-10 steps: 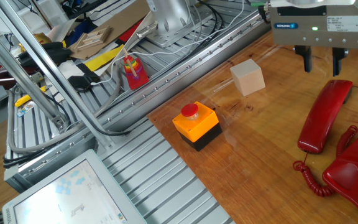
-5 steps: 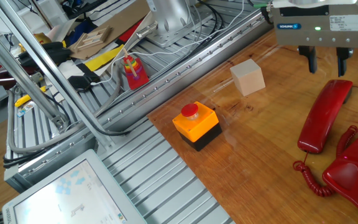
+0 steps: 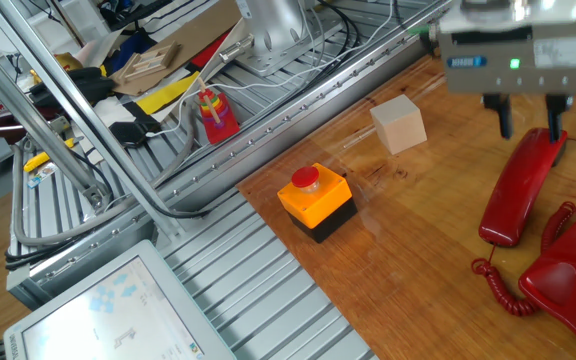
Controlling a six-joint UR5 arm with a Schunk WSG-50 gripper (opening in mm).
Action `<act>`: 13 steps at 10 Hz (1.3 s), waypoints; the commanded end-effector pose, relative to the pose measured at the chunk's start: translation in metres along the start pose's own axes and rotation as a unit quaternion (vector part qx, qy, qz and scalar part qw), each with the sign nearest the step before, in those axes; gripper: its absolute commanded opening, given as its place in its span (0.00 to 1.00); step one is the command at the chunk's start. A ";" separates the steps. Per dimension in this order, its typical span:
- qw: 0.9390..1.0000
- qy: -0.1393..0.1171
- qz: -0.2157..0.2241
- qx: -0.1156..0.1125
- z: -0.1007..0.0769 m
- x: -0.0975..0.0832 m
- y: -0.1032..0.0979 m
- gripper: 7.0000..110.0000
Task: Place the handset of the telephone on the corresponding phone cradle
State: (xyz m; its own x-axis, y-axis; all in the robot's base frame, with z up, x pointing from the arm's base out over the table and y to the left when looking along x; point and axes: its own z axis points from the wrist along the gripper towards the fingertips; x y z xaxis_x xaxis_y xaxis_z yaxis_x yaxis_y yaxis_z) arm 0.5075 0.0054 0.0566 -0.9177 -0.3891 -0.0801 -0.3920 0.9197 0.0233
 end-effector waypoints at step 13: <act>0.997 -0.037 -0.057 -0.025 0.028 0.008 -0.005 0.57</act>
State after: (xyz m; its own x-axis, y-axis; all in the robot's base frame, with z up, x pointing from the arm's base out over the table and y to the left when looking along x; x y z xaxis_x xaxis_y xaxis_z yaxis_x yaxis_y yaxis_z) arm 0.4980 -0.0082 0.0294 -0.8612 -0.4928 -0.1248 -0.5008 0.8645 0.0421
